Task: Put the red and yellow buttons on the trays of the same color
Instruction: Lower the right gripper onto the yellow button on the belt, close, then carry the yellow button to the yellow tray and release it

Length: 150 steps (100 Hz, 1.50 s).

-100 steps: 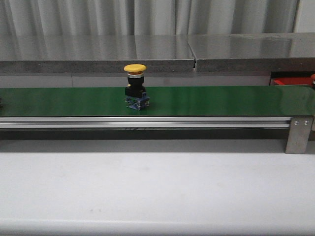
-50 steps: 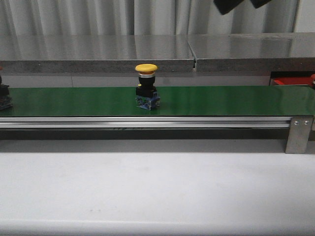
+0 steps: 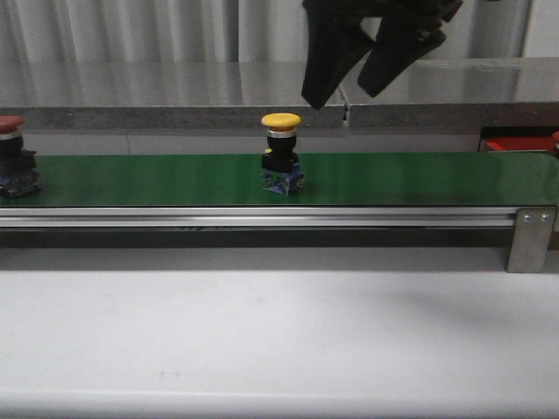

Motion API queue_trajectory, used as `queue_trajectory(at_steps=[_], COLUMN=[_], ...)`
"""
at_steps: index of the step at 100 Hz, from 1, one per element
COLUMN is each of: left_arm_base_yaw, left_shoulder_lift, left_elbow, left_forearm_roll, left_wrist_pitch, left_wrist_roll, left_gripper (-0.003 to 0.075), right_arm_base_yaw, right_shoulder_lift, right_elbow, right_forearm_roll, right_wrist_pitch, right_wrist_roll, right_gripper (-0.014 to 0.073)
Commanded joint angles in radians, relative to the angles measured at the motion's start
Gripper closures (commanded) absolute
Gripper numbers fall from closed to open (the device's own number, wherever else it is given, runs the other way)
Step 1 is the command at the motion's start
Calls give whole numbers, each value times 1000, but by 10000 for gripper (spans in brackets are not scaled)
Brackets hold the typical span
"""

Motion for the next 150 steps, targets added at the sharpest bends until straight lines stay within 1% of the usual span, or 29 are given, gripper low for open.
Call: queue_trajectory(at_steps=[1, 12, 31, 39, 44, 49, 54, 61, 66, 69, 81, 91, 111, 125, 136, 150], left_arm_base_yaw=[-7, -7, -7, -7, -7, -7, -7, -7, -7, -7, -7, -7, -7, -7, -7, -7], left_shoulder_lift=[5, 5, 5, 5, 5, 5, 5, 5, 5, 5, 5, 5, 5, 5, 5, 5], left_elbow=[-25, -25, -25, -25, -25, -25, -25, -25, -25, -25, -25, -25, -25, -25, -25, -25], left_forearm_roll=[-14, -14, -14, -14, -14, -14, -14, -14, -14, -14, -14, -14, -14, -14, -14, -14], left_wrist_pitch=[-74, -74, -74, -74, -74, -74, -74, -74, -74, -74, -74, -74, -74, -74, -74, -74], left_wrist_roll=[-2, -2, -2, -2, -2, -2, -2, -2, -2, -2, -2, -2, -2, -2, -2, -2], left_gripper=[741, 741, 741, 741, 741, 741, 741, 741, 741, 741, 741, 741, 741, 741, 741, 741], right_arm_base_yaw=[1, 1, 1, 1, 0, 0, 0, 0, 0, 0, 0, -4, -37, -98, -164, -248], right_shoulder_lift=[7, 69, 144, 171, 179, 186, 190, 190, 187, 185, 155, 109, -25, -146, -243, -354], right_elbow=[-82, -140, -205, -224, -225, -225, -225, -224, -224, -224, -220, -200, -69, 51, 145, 251], right_forearm_roll=[17, 25, 44, 44, 44, 44, 44, 44, 44, 44, 44, 50, 52, 52, 52, 52], right_wrist_pitch=[-6, 29, 10, 2, -11, -15, -21, -32, -42, -46, -53, -61, -113, -121, -123, -145], right_wrist_roll=[-11, -21, -50, -50, -50, -50, -50, -50, -50, -50, -45, -17, 39, 56, 95, 98], right_gripper=[19, 19, 19, 46, 97, 183, 302, 431, 487, 504, 512, 512, 512, 512, 512, 512])
